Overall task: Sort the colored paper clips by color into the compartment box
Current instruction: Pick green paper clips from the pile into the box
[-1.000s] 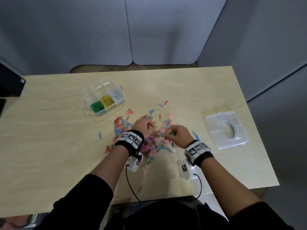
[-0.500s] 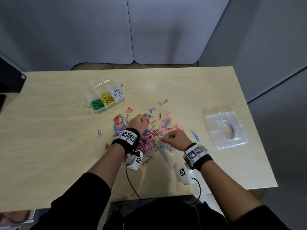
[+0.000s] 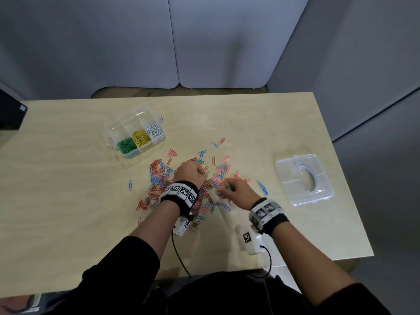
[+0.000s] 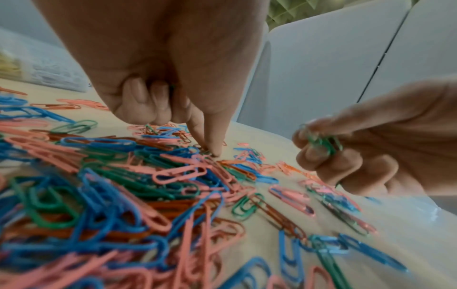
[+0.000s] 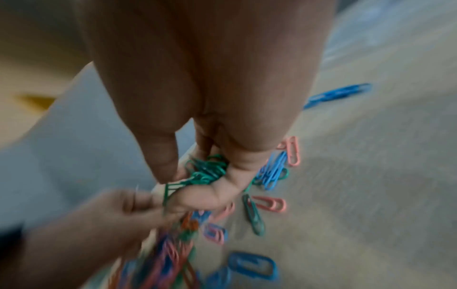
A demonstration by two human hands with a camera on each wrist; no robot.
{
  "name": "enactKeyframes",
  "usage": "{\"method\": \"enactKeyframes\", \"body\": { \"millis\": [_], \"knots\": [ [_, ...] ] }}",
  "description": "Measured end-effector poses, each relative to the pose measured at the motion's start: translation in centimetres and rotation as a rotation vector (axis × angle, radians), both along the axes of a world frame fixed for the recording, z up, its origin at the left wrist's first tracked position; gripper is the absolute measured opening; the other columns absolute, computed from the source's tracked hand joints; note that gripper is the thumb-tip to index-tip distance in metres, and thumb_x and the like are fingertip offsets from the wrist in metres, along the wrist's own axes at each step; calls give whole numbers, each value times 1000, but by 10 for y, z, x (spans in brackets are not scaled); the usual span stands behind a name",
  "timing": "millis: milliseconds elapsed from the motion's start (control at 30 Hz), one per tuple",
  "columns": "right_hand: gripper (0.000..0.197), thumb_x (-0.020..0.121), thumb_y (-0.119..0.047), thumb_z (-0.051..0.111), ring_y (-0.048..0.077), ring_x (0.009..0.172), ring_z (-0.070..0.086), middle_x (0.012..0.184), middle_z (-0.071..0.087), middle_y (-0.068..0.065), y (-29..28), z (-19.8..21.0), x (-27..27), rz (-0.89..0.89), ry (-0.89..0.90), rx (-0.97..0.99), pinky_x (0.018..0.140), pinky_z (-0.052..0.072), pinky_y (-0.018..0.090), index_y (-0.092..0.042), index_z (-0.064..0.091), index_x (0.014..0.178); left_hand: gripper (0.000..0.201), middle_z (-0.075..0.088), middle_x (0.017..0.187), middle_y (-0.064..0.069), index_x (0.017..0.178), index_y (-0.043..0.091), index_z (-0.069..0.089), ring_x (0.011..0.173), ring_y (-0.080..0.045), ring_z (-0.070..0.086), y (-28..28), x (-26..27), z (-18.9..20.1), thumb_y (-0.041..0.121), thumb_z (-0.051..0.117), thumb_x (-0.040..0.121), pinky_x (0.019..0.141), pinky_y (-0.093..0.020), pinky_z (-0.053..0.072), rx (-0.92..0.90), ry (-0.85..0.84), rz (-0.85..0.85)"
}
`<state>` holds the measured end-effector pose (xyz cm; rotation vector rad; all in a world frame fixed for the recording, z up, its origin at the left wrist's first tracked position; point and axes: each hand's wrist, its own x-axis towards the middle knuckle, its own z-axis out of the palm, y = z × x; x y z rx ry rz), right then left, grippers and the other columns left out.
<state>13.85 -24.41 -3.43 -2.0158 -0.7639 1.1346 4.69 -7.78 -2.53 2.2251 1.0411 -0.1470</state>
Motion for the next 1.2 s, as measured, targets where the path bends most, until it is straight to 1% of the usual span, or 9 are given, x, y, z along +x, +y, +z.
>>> {"method": "enactKeyframes", "body": {
  "millis": [133,300,433,600,700,800,967,1033,1200],
  "knots": [
    [7,98,-3,53,16,63,57,82,62,15,-10,11,16,-384,664,193,55,45,23,0,58,94,11,74,88,-5,76,15,76,84,-25,69,2,6,2,19,70,84,72,-31,55,-17,39,-33],
    [29,97,-2,48,13,69,55,83,60,6,-7,16,32,-540,973,329,67,46,23,0,58,124,24,58,75,-8,80,3,59,71,-27,57,-4,9,4,16,48,95,60,-31,44,-3,119,-92],
    [15,91,-14,54,15,68,55,80,58,7,-2,14,42,-752,1177,390,59,48,19,-4,64,98,29,38,63,-4,74,7,40,64,-27,40,-4,5,2,21,38,99,55,-35,24,-29,43,-68],
    [32,91,-34,67,13,52,41,61,47,0,9,-1,54,-637,541,97,47,33,21,-15,58,67,36,41,60,-3,73,8,43,56,-21,39,2,-3,1,27,42,104,54,-33,25,-101,-79,-107],
    [31,76,-45,81,12,65,60,70,68,-4,20,-4,55,-429,-52,-128,64,49,24,-15,73,72,31,61,70,-11,79,6,52,56,-18,50,3,-7,-3,27,48,101,52,-20,32,-154,-136,-114],
    [34,69,-50,84,9,71,63,75,68,-7,35,-5,52,-374,-334,-224,70,50,23,-18,73,76,25,66,71,-7,84,8,57,62,-21,60,2,-9,-4,24,49,101,62,-24,43,-202,-180,-121],
    [16,77,-26,77,22,72,68,70,70,2,47,-6,48,-342,-375,-263,69,57,30,-11,75,72,28,63,94,2,104,8,64,56,-11,47,-2,-7,-4,7,36,102,50,-10,35,-214,-152,-165],
    [12,80,-21,73,18,70,65,67,67,0,46,-4,51,-312,-325,-247,65,51,25,-12,74,73,28,66,81,2,98,11,66,42,-15,39,-8,-5,-4,8,39,100,43,-15,31,-254,-130,-185],
    [17,93,-21,64,19,65,55,72,63,3,25,-4,61,-285,60,-110,63,44,27,-7,69,84,18,67,79,8,90,22,76,71,-6,57,-25,4,-1,36,66,88,72,-24,47,-182,-8,-436]
  ]
}}
